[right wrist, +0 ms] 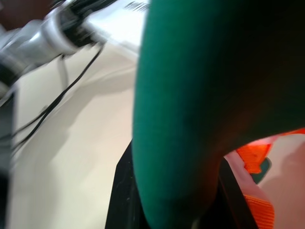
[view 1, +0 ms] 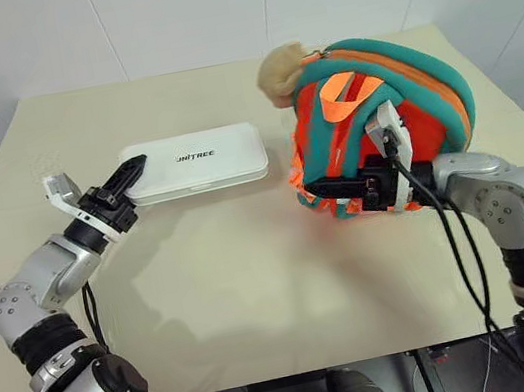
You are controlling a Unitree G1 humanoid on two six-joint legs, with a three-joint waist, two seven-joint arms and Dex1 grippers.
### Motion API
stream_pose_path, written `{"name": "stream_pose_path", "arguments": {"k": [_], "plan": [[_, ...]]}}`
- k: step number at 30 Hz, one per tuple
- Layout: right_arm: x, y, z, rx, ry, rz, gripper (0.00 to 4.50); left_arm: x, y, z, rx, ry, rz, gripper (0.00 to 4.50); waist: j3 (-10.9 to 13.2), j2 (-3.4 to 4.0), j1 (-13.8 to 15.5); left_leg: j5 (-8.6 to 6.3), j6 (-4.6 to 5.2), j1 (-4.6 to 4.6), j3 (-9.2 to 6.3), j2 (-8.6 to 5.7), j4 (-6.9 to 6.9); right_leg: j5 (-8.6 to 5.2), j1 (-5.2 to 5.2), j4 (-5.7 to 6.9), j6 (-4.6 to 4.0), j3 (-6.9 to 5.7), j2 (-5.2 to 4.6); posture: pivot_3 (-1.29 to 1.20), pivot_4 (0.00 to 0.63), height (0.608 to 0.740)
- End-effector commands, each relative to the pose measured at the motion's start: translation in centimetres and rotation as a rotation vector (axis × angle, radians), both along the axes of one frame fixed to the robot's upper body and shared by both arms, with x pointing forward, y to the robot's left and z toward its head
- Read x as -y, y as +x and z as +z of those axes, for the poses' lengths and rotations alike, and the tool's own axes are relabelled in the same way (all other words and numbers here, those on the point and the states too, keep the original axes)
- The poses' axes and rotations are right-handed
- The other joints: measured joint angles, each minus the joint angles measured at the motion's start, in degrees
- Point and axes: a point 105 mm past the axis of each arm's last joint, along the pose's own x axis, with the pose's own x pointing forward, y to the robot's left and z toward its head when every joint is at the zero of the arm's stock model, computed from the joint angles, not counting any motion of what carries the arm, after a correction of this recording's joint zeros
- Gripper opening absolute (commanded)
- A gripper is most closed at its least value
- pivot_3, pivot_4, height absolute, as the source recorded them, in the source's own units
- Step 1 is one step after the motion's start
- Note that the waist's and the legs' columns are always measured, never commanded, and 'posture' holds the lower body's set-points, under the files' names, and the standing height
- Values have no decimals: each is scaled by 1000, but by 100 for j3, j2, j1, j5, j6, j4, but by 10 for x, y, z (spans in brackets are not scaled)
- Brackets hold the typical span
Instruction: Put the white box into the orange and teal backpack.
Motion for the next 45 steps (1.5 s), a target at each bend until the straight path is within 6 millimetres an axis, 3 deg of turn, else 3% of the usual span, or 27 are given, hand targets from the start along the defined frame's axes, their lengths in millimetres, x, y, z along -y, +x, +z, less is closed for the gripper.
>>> {"name": "stream_pose_path", "arguments": {"k": [1, 13, 31, 34, 38, 45], "plan": [[1, -15, 12, 13, -24, 136, 655, -11, -12, 19, 80, 0, 13, 1376, 0, -1, 5, -1, 0, 0, 0, 0, 0, 0, 1, -1, 0, 0, 0, 0, 150, 740], [35, -40, 26, -2, -181, 383, 655, -43, -35, 19, 59, 98, 78, 1376, 4, -7, 18, -15, 2, -4, 19, 6, 4, 0, -10, -10, 0, 0, -2, 0, 150, 740], [75, -78, 36, -39, -374, 463, 655, -38, -32, 13, 16, 113, 29, 1376, 9, 0, 29, -25, 6, -7, 30, 7, 4, -1, -13, -25, -2, 0, -7, 0, 150, 740], [77, -82, 37, -34, -392, 476, 655, -37, -32, 12, 10, 121, 14, 1376, 9, 1, 24, -27, 7, -7, 34, 8, 4, -2, -12, -41, -2, 0, -7, 0, 150, 740], [66, -72, 28, -9, -361, 503, 655, -21, -24, 9, 11, 125, -36, 1376, 8, -2, 15, -29, 10, -5, 39, 9, 11, -1, -12, -38, -2, 1, -5, 0, 150, 740], [50, -65, 28, 19, -295, 523, 655, 4, -1, 8, 83, 206, -53, 1376, 8, -2, 32, -27, 7, -6, 38, 8, 38, -1, -11, -16, -2, -1, -4, 0, 150, 740]]}}
